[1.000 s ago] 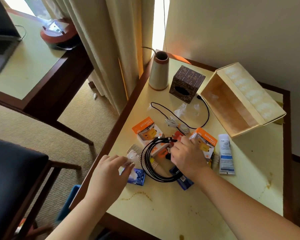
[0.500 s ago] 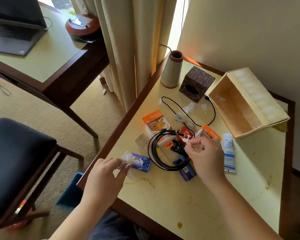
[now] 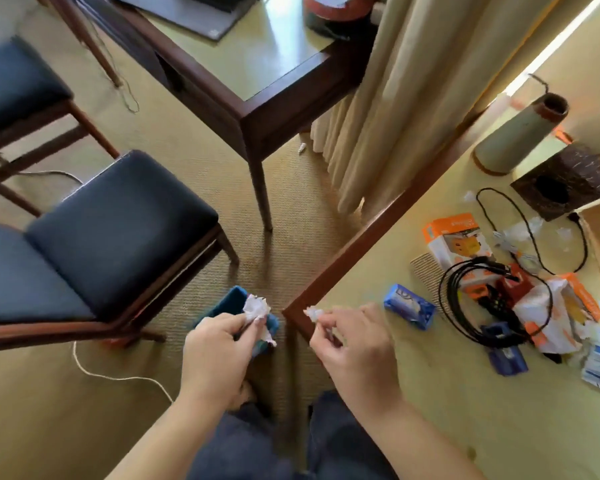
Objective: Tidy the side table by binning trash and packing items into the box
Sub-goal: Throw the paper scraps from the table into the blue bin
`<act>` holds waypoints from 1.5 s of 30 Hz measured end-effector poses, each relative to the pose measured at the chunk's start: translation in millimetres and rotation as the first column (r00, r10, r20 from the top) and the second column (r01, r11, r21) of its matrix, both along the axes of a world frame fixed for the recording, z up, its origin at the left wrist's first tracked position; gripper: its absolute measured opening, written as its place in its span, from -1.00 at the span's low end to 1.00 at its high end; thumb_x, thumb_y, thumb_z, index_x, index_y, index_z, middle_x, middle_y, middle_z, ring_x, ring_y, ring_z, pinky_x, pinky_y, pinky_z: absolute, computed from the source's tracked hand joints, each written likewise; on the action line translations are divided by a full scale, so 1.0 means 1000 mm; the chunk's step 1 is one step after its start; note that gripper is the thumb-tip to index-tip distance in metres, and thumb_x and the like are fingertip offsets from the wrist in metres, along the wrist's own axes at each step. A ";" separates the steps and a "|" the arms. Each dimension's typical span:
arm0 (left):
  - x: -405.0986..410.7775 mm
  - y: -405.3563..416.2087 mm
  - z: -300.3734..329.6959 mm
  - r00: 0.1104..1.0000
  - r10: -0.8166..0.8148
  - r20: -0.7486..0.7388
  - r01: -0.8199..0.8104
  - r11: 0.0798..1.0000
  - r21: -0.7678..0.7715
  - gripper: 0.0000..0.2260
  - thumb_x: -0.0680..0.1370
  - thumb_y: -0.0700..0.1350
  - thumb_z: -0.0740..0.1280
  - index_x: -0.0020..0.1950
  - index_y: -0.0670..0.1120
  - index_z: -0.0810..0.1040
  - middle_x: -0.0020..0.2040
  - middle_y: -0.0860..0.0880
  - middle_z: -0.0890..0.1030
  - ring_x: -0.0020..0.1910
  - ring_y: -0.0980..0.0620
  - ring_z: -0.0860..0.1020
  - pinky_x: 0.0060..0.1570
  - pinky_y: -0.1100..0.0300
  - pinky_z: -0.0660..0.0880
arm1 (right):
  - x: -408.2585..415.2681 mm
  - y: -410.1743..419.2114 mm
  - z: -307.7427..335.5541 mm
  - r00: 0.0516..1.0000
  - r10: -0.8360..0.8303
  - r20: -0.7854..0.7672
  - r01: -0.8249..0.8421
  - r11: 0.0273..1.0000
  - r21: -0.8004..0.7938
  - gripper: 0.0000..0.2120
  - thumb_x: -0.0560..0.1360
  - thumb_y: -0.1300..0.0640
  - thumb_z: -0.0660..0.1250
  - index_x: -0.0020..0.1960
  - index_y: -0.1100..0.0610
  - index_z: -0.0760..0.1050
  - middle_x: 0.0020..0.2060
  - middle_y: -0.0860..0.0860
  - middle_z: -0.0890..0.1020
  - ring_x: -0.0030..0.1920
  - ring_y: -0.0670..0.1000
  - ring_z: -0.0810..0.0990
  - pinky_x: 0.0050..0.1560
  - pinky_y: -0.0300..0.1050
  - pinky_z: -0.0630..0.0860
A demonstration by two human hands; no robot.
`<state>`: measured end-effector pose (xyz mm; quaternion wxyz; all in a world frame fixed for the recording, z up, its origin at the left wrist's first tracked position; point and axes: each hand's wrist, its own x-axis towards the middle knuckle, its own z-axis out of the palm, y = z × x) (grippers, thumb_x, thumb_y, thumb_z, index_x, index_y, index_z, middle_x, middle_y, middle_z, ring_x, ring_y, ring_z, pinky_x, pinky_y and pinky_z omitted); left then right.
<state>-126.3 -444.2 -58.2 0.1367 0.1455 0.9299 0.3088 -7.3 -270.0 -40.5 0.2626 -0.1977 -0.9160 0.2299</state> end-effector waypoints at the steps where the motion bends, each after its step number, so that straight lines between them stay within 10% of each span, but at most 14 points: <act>1: -0.011 -0.016 -0.011 0.999 0.037 0.028 -0.036 0.999 -0.034 -0.84 0.56 0.11 0.47 -0.10 0.07 0.77 -0.23 0.13 0.69 -0.14 0.02 0.59 -0.08 0.07 0.45 | -0.013 -0.019 -0.009 0.999 0.043 0.017 -0.043 0.999 -0.003 -0.90 0.53 0.23 0.38 -0.15 0.13 0.63 -0.21 -0.04 0.65 -0.18 0.03 0.45 -0.13 -0.12 0.51; 7: -0.065 -0.072 -0.097 0.979 0.138 0.152 -0.111 0.979 -0.172 -0.74 0.58 0.12 0.43 -0.20 -0.01 0.70 -0.25 0.04 0.69 -0.17 -0.02 0.62 -0.15 0.06 0.49 | -0.079 -0.103 -0.098 0.953 0.265 0.145 -0.265 0.964 -0.018 -0.84 0.60 0.16 0.29 -0.14 0.15 0.57 -0.25 0.02 0.59 -0.20 0.04 0.46 -0.12 -0.09 0.52; 16: -0.082 -0.078 -0.283 0.923 0.222 0.315 -0.121 0.942 -0.312 -0.60 0.59 0.08 0.39 -0.36 -0.10 0.46 -0.39 0.01 0.54 -0.21 -0.09 0.55 -0.20 0.07 0.40 | -0.128 -0.125 -0.332 0.833 0.203 0.514 -0.119 0.974 -0.192 -0.79 0.44 0.22 0.54 -0.28 0.14 0.53 -0.34 0.07 0.56 -0.27 0.14 0.56 -0.26 0.04 0.60; 19: -0.082 -0.079 -0.336 0.901 0.192 0.389 -0.064 0.946 -0.317 -0.73 0.60 0.09 0.39 -0.20 -0.05 0.61 -0.29 0.05 0.60 -0.18 -0.01 0.58 -0.16 0.11 0.47 | -0.144 -0.127 -0.393 0.669 0.289 0.685 -0.124 0.952 -0.281 -0.88 0.63 0.17 0.30 0.00 0.13 0.62 -0.05 0.09 0.65 0.02 0.18 0.64 0.02 0.03 0.54; 22: -0.079 -0.084 -0.376 0.867 0.146 0.477 0.008 0.952 -0.306 -0.84 0.58 0.05 0.42 -0.09 -0.02 0.62 -0.15 0.04 0.66 -0.06 -0.06 0.63 -0.06 0.11 0.52 | -0.155 -0.131 -0.427 0.409 0.406 0.817 -0.015 0.898 -0.439 -0.52 0.66 0.15 0.21 0.58 0.05 0.29 0.26 0.12 0.63 0.27 0.18 0.61 0.20 0.02 0.53; 29: -0.070 -0.091 -0.368 0.866 0.347 0.361 -0.282 0.934 -0.220 -0.73 0.58 0.01 0.44 -0.27 -0.05 0.52 -0.26 0.04 0.62 -0.19 0.01 0.60 -0.10 0.07 0.58 | -0.155 -0.136 -0.430 0.343 0.446 0.827 0.102 0.857 -0.505 -0.55 0.60 0.19 0.30 0.48 0.04 0.43 0.34 0.05 0.56 0.28 0.13 0.57 0.21 -0.02 0.54; 36: -0.077 -0.074 -0.319 0.883 0.210 0.420 -0.108 0.961 -0.253 -0.80 0.64 0.01 0.34 0.15 0.01 0.71 0.05 -0.01 0.72 0.10 -0.05 0.64 0.15 0.07 0.57 | -0.154 -0.140 -0.379 0.351 0.527 0.774 0.013 0.823 -0.567 -0.49 0.57 0.12 0.31 0.51 0.00 0.39 0.43 0.07 0.43 0.33 0.17 0.48 0.33 0.12 0.50; 45: -0.077 -0.080 -0.308 0.878 0.333 0.344 -0.242 0.928 -0.282 -0.80 0.60 0.10 0.39 0.16 0.08 0.69 0.03 0.04 0.71 0.06 -0.02 0.65 0.12 -0.02 0.63 | -0.154 -0.130 -0.371 0.314 0.554 0.771 -0.075 0.824 -0.561 -0.38 0.60 0.19 0.25 0.64 0.08 0.22 0.63 0.03 0.10 0.56 0.18 0.22 0.55 0.14 0.28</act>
